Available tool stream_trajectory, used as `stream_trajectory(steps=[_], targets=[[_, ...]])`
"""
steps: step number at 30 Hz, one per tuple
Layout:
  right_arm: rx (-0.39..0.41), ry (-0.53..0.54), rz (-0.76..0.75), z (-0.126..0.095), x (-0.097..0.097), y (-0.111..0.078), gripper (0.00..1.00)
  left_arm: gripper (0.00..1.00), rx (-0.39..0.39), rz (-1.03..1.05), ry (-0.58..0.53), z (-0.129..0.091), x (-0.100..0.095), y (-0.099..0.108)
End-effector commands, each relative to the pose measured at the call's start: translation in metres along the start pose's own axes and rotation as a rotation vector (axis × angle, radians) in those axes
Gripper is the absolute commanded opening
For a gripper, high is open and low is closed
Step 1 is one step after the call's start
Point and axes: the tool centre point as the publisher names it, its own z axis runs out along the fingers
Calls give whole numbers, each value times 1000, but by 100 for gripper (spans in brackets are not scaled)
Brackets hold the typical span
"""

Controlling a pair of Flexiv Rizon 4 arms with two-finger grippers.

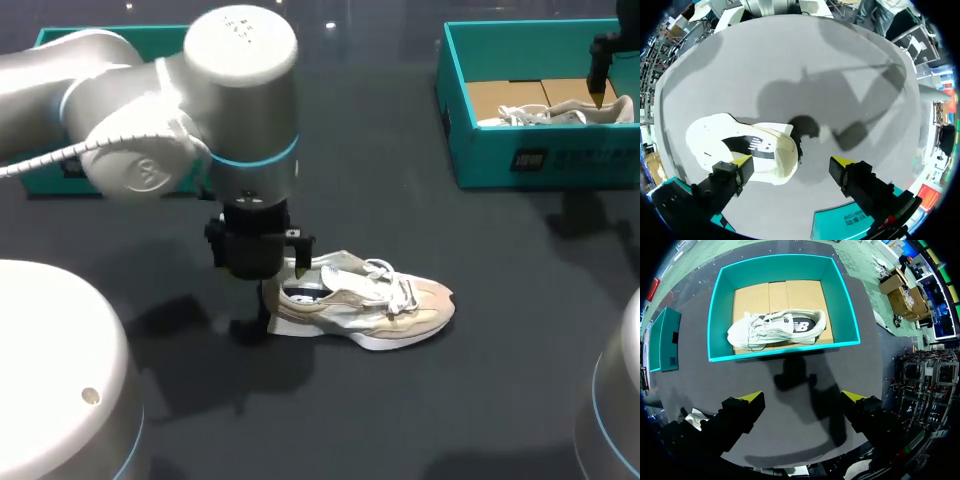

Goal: Take the shoe out of the shoebox, open the shoe tongue, remove and reinsert the insole, then place the shoe into the shoebox

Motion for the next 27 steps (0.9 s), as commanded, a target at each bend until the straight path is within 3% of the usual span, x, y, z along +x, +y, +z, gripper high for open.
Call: stream_trajectory(steps=[1,6,18,20,27], targets=[[-1,0,1,0,0,-1,100,100,97,-137,-263,-35,40,-8],[-1,0,1,0,0,-1,100,100,197,-349,-398,-42,53,-20],[-1,0,1,0,0,-1,100,100,174,-352,-394,-44,54,-22],[-1,0,1,0,0,-1,100,100,161,-436,-414,-41,58,-25],[-1,0,1,0,0,-1,100,100,340,-616,-570,-25,79,-30]])
